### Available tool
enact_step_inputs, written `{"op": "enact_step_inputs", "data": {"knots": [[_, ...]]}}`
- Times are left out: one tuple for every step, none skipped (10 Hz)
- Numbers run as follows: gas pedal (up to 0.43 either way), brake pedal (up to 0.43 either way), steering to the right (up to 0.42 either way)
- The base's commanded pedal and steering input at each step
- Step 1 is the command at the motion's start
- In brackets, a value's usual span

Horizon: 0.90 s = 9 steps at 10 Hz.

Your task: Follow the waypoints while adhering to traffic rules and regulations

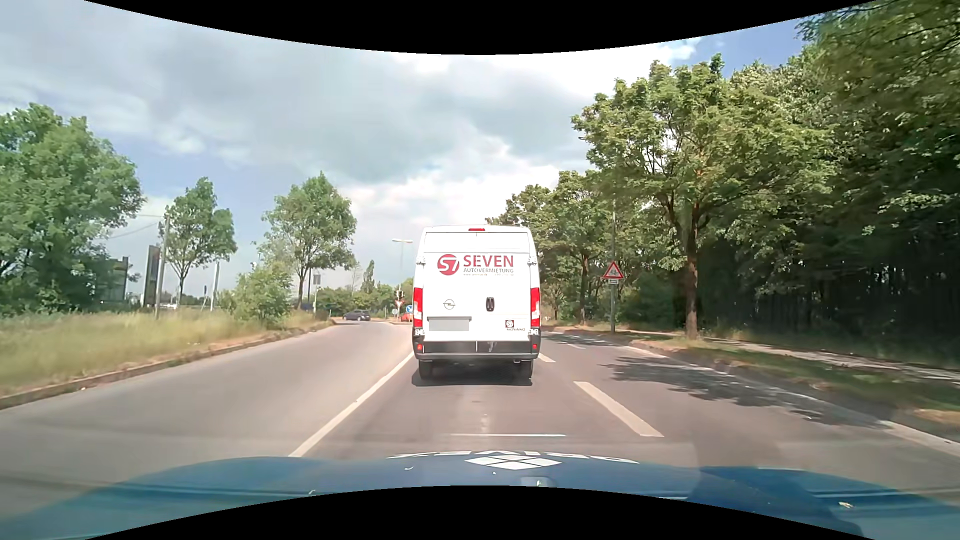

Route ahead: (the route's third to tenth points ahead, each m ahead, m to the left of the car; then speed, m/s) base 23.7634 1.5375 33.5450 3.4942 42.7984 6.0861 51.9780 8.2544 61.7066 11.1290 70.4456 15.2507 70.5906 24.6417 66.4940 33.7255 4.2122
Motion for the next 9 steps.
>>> {"op": "enact_step_inputs", "data": {"knots": [[0.287,0.0,-0.036],[0.311,0.0,-0.032],[0.378,0.0,-0.026],[0.39,0.0,-0.023],[0.39,0.0,-0.023],[0.39,0.0,-0.024],[0.39,0.0,-0.023],[0.378,0.0,-0.024],[0.378,0.0,-0.024]]}}
